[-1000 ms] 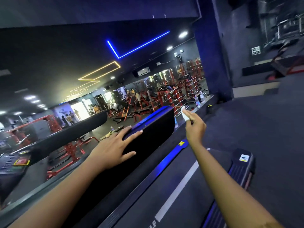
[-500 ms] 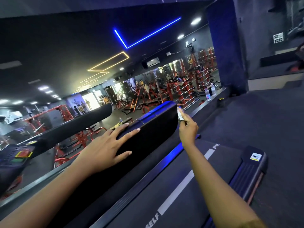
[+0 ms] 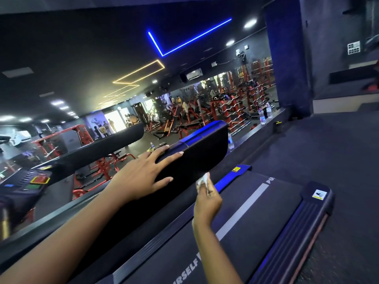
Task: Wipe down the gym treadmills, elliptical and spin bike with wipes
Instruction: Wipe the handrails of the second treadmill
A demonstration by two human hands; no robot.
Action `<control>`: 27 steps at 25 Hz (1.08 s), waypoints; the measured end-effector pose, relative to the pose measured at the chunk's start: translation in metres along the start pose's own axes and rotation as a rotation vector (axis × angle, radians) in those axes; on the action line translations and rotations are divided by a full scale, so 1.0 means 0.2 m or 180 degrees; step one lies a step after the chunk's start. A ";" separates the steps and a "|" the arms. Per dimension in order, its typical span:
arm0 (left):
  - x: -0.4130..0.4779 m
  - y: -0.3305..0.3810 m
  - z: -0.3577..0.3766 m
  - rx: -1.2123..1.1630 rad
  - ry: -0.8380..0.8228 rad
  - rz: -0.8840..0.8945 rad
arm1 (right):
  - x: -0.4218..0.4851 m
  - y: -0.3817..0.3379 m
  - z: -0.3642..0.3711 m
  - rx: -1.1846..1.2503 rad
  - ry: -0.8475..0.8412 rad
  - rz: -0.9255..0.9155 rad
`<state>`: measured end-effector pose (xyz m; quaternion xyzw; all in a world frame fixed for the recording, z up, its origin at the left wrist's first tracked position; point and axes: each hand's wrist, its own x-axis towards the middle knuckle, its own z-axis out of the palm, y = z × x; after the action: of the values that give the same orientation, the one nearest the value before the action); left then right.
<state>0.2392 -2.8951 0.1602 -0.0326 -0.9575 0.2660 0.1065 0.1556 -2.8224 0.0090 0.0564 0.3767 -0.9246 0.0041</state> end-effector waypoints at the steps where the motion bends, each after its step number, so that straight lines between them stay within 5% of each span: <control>1: 0.00 0.00 0.00 0.0022 0.0011 -0.0010 | -0.08 0.01 0.01 0.0015 -0.0004 0.0041; 5: -0.02 -0.01 0.00 0.0012 0.0040 -0.0075 | -0.35 0.01 -0.04 -0.0208 -0.0363 0.0150; 12: -0.27 -0.05 -0.02 0.0203 0.0269 -0.0035 | -0.08 -0.27 -0.03 -0.1144 0.0065 -0.0164; 27: -0.96 -0.23 -0.12 -0.0413 -0.0100 -0.0629 | -1.16 0.01 -0.02 -0.1042 -0.0789 -0.0390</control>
<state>0.4320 -2.9453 0.1682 0.0593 -0.9728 0.1922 0.1147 0.3866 -2.8289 0.0289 -0.0822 0.5211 -0.8495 0.0033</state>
